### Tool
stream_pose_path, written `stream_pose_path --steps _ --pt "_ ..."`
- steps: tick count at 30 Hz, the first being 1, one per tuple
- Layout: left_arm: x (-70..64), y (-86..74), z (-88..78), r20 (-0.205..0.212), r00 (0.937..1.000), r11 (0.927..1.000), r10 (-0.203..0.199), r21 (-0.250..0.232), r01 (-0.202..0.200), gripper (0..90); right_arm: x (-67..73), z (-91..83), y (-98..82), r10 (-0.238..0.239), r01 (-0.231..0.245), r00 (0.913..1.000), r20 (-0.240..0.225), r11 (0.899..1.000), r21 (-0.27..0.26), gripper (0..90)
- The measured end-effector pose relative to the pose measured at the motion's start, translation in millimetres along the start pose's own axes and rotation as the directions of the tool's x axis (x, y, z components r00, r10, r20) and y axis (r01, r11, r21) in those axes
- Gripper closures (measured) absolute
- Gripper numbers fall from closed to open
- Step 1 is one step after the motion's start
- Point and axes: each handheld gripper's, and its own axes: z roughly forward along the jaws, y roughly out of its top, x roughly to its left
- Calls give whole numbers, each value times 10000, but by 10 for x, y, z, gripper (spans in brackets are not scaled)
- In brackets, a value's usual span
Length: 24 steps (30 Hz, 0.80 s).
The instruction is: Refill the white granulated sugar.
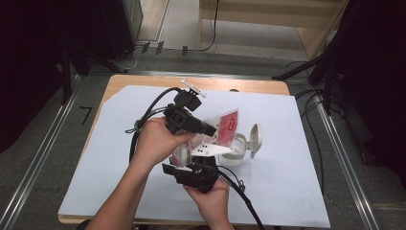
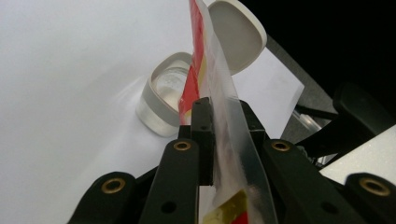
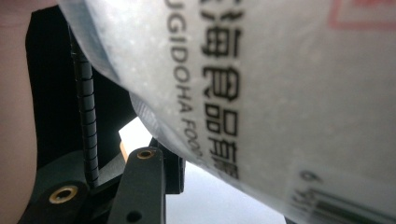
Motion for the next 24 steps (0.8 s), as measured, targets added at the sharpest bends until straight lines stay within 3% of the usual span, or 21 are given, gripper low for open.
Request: stream_pose_path --steps 24 --pt "-53 17 19 -145 9999 9995 62 -306 -67 812 -6 -31 34 144 -144 9999 -23 9999 -60 630"
